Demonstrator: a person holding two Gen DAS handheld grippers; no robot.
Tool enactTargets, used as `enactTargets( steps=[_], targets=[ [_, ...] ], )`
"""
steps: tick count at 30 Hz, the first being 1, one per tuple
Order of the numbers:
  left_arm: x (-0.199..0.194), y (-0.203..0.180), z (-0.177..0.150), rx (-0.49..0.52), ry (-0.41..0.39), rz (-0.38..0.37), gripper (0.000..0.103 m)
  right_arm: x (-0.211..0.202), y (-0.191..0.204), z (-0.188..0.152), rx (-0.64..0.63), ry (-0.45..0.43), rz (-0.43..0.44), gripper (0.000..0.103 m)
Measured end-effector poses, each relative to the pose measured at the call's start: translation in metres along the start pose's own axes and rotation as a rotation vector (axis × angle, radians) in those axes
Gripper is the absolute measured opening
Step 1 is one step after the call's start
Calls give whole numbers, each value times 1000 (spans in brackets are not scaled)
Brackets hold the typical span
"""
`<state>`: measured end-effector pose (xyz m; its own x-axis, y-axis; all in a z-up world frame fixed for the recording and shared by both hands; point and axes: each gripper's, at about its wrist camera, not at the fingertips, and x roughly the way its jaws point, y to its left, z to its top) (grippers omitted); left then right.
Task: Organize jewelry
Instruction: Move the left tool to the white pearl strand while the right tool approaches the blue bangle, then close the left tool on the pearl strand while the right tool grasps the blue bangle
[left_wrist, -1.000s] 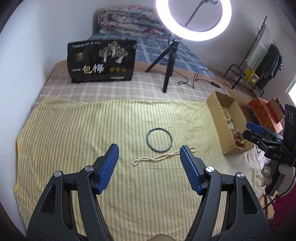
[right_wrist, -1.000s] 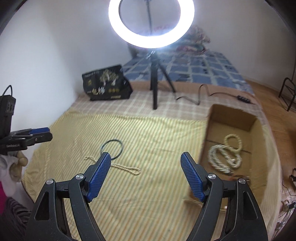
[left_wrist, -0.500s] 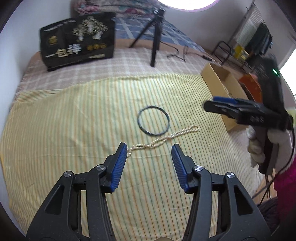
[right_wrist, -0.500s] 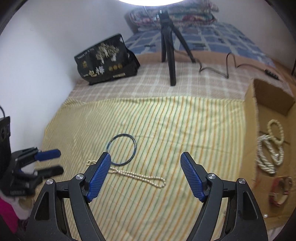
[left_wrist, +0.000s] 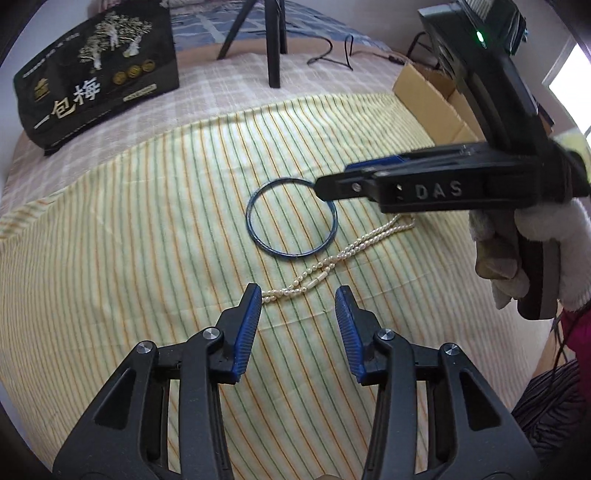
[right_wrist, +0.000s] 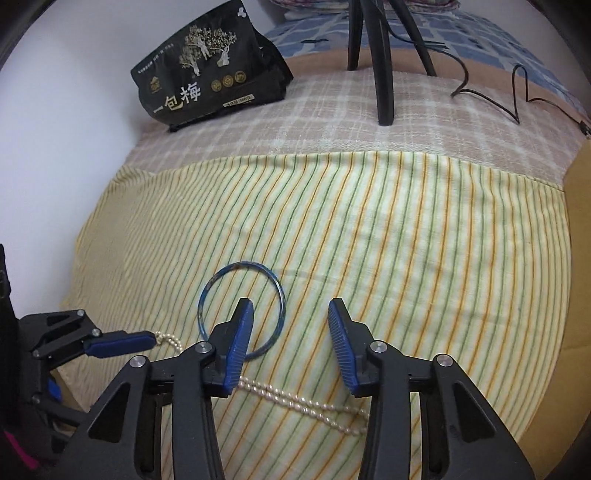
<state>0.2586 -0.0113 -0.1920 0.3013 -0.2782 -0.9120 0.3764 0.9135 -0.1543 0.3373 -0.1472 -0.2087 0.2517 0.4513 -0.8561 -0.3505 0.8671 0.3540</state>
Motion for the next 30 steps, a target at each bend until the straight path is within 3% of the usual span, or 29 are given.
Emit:
enactTargets(
  steps=[14,17,21,25,30],
  targets=[
    [29,-16,5,112,29,66,42,23,16,10,-65,-2,-60,30],
    [31,-18,3,124,19,77,39,27,18,10,-82,3,-87,24],
    [32,-17,2,128,11,91,19,28,12,10,-83,0,-90,11],
    [31,-14,1,120,2,103,5,25,7,5,-91,-9,-97,5],
    [24,-9,-3,85,2,74,5,16,6,-2,-97,-21,-109,3]
  ],
)
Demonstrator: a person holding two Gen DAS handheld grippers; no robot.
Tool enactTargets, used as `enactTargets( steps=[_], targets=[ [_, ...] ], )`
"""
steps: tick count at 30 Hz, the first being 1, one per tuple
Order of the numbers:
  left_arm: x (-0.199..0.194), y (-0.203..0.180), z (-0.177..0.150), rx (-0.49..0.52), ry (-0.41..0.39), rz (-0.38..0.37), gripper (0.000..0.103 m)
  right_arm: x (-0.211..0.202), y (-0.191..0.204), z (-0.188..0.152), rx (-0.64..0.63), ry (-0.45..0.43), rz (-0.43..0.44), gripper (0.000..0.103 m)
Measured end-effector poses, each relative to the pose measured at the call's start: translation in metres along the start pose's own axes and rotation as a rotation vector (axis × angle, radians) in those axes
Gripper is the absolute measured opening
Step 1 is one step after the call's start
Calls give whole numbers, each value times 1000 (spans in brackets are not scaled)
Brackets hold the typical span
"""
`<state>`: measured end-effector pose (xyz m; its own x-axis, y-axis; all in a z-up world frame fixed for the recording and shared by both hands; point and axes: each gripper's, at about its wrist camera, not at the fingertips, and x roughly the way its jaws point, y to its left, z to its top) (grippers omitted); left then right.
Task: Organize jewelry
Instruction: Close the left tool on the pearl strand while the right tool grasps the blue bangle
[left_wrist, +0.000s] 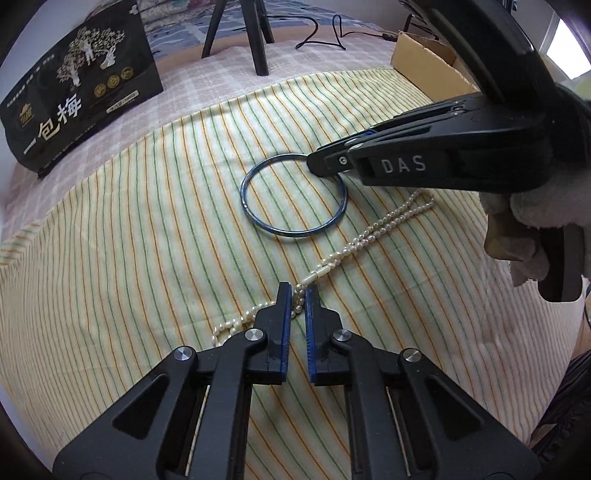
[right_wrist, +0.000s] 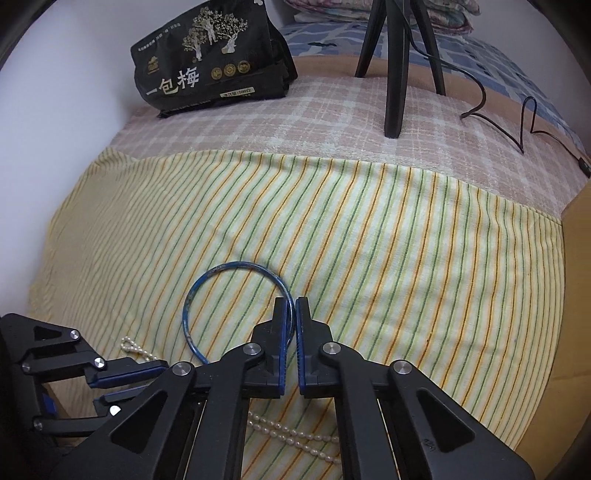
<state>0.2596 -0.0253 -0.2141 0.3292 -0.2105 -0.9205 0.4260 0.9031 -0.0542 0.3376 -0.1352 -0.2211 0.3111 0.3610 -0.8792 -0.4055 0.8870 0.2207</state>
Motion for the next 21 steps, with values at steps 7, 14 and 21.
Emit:
enactTargets(
  steps=[7,14,21],
  targets=[
    [-16,2,-11,-56,-21,-5,4,-25,-4,-4,24,-44,9,3],
    [-51,1,-12,-100,-78,-33,4,-62,-3,-8,46,-100,32,3],
    [-92,-4,-14,-147,-150,-42,1,-98,2,-18,63,-155,26,2]
  ],
)
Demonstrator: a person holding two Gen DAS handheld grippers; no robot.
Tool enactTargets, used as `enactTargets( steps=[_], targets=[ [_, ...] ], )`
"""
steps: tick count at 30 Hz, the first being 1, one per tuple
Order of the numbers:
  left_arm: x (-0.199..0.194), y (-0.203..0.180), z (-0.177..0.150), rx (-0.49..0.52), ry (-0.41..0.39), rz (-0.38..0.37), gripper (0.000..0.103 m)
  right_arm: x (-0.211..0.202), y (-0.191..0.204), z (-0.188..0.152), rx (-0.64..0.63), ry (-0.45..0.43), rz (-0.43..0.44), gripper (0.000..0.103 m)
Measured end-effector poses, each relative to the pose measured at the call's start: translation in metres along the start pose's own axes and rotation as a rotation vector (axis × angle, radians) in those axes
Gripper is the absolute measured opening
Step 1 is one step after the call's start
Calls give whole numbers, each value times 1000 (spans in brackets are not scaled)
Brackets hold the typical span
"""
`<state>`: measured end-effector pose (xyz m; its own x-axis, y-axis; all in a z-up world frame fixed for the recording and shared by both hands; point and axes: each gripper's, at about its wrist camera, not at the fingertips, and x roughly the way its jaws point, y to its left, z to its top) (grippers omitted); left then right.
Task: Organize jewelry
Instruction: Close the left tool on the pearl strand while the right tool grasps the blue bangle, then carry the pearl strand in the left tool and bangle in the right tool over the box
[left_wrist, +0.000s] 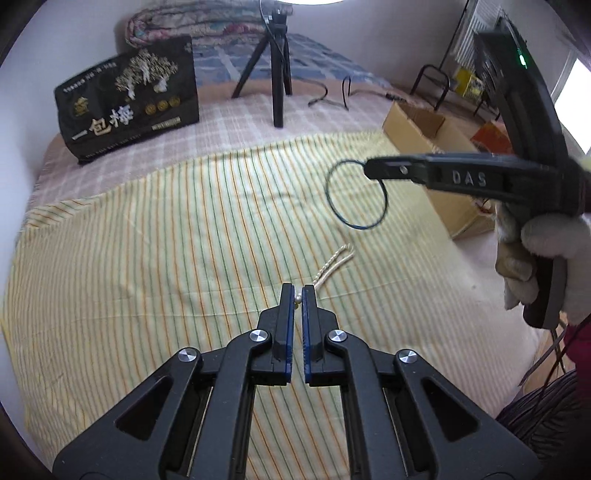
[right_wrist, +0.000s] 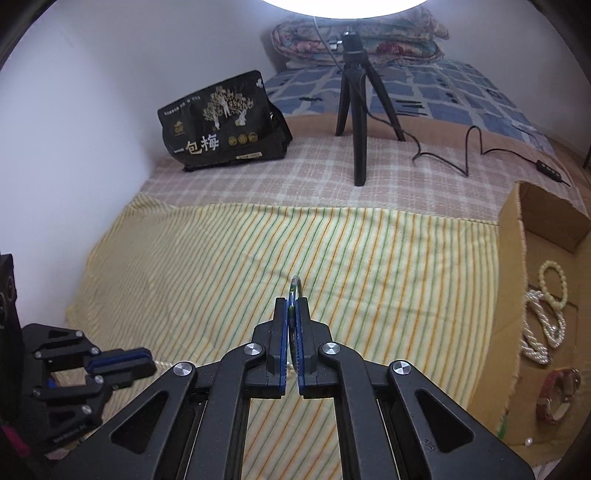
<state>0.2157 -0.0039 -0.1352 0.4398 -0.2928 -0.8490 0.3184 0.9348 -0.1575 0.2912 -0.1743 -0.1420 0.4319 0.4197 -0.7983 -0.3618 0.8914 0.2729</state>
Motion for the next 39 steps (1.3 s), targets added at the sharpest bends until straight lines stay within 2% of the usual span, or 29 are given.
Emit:
enactTargets(
  steps=[9,24,32,39],
  targets=[
    [-22,-15,1,11,-53,16,1,-36,-5,-14,20,-42,-15,2],
    [-83,-55,40,-53,-232,-143,1,-110,-10,-18,-3,-177,-11,2],
    [-101,-86,64,-31,-291,-206,1,-144,-29,-19,9,-240,-30,2],
    [-107,-125,88,29,-318,-254,1,-178,-65,-21,54,-299,-63,2]
  ],
)
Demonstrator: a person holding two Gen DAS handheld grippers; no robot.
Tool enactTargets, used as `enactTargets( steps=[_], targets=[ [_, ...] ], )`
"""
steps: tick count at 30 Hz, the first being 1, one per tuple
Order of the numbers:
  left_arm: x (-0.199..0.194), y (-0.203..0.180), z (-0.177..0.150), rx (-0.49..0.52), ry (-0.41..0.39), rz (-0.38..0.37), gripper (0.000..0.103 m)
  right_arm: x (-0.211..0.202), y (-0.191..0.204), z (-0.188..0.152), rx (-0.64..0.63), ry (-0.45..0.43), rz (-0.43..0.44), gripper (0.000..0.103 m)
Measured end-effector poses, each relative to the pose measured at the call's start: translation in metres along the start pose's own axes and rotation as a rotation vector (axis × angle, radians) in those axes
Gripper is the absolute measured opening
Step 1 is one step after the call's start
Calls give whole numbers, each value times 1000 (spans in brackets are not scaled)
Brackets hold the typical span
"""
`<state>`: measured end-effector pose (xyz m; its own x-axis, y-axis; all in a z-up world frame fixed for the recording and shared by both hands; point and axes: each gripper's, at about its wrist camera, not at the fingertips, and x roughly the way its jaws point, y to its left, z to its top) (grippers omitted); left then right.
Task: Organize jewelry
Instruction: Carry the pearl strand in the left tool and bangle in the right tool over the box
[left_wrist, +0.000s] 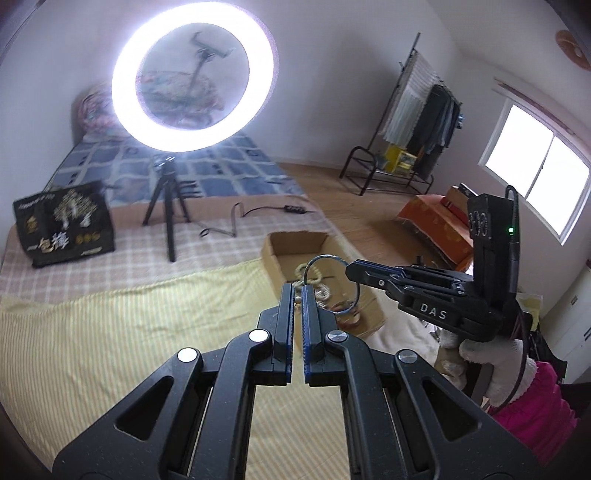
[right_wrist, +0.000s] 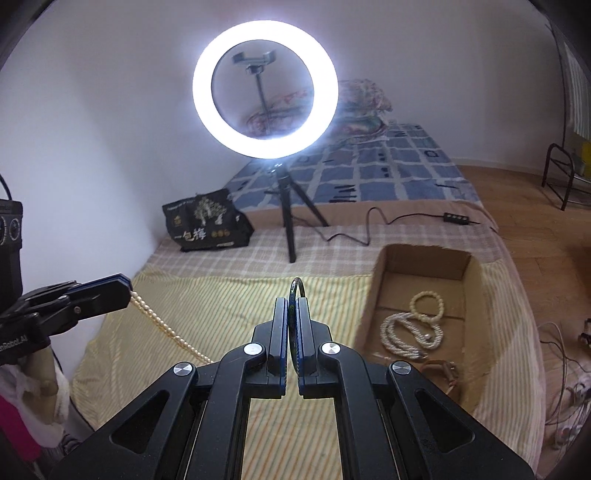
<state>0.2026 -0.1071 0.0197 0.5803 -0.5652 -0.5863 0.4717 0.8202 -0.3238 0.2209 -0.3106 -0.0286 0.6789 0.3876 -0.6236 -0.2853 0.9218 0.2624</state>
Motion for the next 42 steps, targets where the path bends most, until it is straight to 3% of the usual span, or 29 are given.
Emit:
enactTargets(
  steps=[9,22,33,42],
  targets=[
    [31,-46,28,66,1,-48,1,-18,-56,7,51,-27,-73,2],
    [94,-90,48,104,39,-108,1,-3,-119,14,115,-40,-110,2],
    [142,-107,35,129,114,-122,1,33,-158,10,157,-6,-139,2],
    [174,-108,7,164,198,-90,1,54,-173,4,144,32,-190,2]
  ],
)
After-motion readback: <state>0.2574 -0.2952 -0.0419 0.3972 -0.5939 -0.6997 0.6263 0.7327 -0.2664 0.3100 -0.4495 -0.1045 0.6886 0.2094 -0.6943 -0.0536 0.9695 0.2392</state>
